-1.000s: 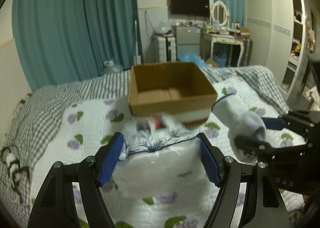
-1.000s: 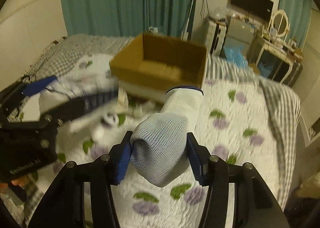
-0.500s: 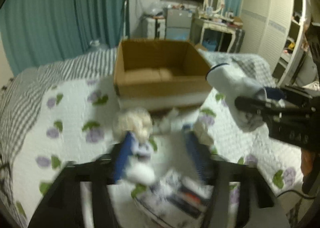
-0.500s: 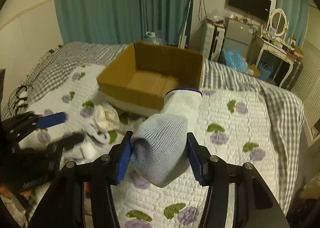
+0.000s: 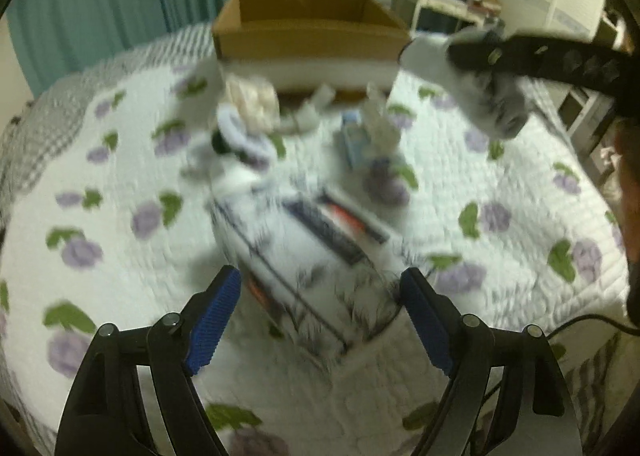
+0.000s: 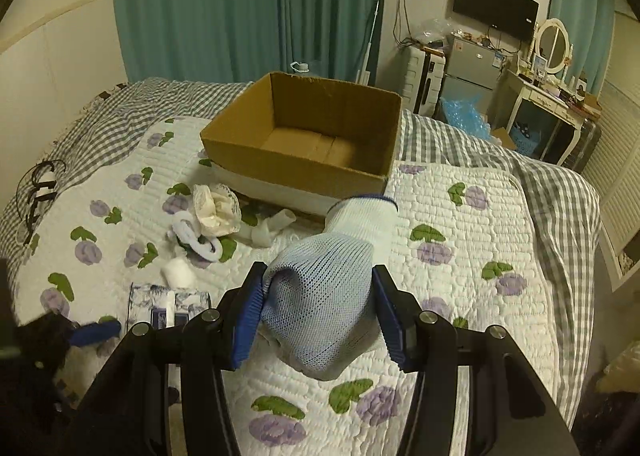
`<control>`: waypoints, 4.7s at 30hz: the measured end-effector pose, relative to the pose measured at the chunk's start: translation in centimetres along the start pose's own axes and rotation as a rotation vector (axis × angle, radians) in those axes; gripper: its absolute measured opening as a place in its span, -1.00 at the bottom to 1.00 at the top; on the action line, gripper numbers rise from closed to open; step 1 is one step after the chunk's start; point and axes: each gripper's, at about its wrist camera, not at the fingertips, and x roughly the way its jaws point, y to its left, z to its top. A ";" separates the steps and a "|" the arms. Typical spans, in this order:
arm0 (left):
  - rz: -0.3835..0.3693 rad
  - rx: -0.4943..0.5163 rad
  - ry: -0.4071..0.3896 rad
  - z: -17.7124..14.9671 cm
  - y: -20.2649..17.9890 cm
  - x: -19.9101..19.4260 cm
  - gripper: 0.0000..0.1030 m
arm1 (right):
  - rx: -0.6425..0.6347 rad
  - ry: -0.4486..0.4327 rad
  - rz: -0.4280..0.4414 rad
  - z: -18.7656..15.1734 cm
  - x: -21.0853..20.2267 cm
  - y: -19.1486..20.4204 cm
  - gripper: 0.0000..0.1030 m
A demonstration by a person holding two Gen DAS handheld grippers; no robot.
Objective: Organize soft objects
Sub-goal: 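Lift the white sock with the right tool while the left tool lifts the floral tissue pack, then lower both held items into the cardboard box and open both tools, then move both tools back toward the remaining items on the bed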
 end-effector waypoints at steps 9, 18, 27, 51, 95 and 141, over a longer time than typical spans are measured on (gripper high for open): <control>-0.123 -0.080 0.060 -1.0 0.2 4.3 0.18 | 0.014 0.037 -0.004 -1.6 0.7 -0.4 0.01; -0.085 0.033 -0.046 -1.0 -0.6 1.6 -0.10 | -0.003 0.133 0.026 -3.5 1.5 -0.1 0.32; -0.011 0.006 -0.099 0.1 1.7 0.2 -0.10 | -0.106 0.285 -0.080 -9.1 4.6 2.5 0.64; 0.001 0.037 -0.328 17.2 3.2 -5.1 -0.10 | -0.034 -0.159 -0.029 11.5 -2.4 -0.8 -0.01; 0.165 0.040 -0.443 22.8 4.4 -5.7 1.00 | 0.026 -0.239 -0.151 18.2 -4.1 -3.6 0.85; 0.151 -0.057 -0.135 4.1 7.0 8.0 0.86 | -0.011 0.107 0.001 -1.3 12.6 1.8 -0.05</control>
